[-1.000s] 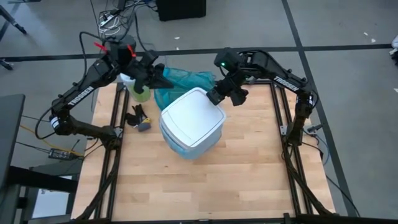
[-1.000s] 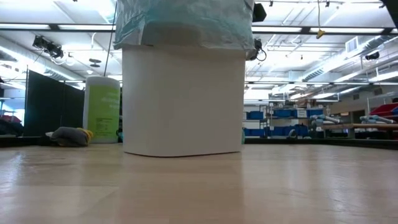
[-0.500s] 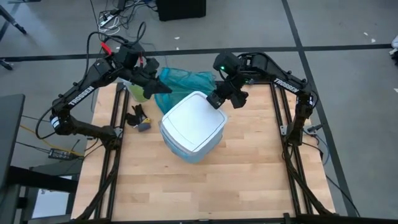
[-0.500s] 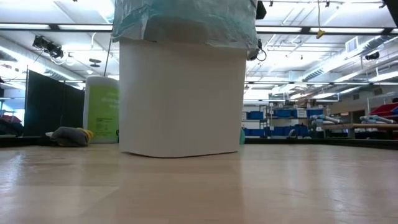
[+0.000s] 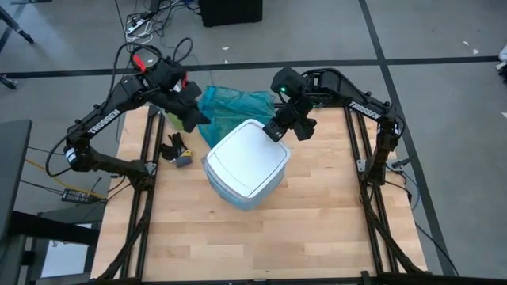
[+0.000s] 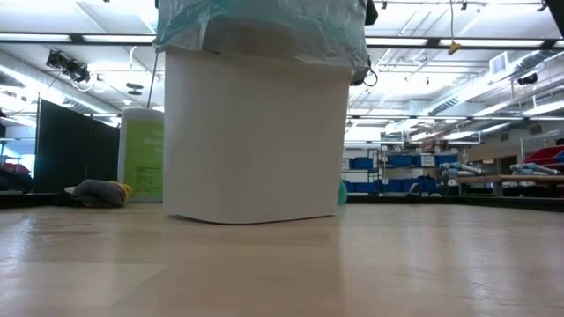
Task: Place trash/remove bag and relplace
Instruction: Put the white trash lid on the white trash bin
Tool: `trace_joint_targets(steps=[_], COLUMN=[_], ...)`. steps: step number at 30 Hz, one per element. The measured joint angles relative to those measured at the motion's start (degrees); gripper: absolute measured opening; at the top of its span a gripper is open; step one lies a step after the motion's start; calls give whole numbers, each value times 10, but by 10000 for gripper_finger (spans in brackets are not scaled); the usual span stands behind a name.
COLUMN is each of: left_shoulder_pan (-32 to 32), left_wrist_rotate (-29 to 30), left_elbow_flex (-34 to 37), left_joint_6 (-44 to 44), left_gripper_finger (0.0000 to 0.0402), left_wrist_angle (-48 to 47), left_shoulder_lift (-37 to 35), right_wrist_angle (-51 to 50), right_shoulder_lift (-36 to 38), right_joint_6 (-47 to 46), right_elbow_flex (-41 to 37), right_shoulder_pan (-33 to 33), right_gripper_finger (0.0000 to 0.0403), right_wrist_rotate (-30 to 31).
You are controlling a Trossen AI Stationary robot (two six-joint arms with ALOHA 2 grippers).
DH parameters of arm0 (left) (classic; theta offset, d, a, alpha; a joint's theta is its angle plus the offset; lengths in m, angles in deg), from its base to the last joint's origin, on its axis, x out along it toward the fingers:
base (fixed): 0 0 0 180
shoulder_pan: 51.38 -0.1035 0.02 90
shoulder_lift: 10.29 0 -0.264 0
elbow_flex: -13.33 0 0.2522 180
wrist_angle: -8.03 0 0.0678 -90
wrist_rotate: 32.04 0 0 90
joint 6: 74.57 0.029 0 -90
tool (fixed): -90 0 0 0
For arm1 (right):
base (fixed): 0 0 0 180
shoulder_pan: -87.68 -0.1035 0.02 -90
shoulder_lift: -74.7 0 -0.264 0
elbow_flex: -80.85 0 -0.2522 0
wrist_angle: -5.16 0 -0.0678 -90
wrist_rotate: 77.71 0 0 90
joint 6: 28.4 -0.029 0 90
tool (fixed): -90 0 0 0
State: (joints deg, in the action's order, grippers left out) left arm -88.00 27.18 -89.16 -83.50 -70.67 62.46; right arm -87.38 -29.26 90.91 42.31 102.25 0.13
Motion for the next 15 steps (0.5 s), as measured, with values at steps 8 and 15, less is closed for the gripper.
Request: trace_joint_targets(steps=[8, 15], left_shoulder_pan=[0, 0], left_wrist_rotate=[18, 18], left_elbow_flex=[0, 0], left_joint_6=[12, 12], left_gripper_finger=[5, 5], left_wrist_angle=[-21, -21], left_shoulder_lift=[0, 0], right_wrist_angle=[22, 35], right_shoulder_lift=[0, 0], right_joint_6=[-5, -14], right_elbow_flex=[0, 0], right_shoulder_pan=[0, 0], right_gripper_finger=[41, 63], right_wrist_rotate=[-3, -12])
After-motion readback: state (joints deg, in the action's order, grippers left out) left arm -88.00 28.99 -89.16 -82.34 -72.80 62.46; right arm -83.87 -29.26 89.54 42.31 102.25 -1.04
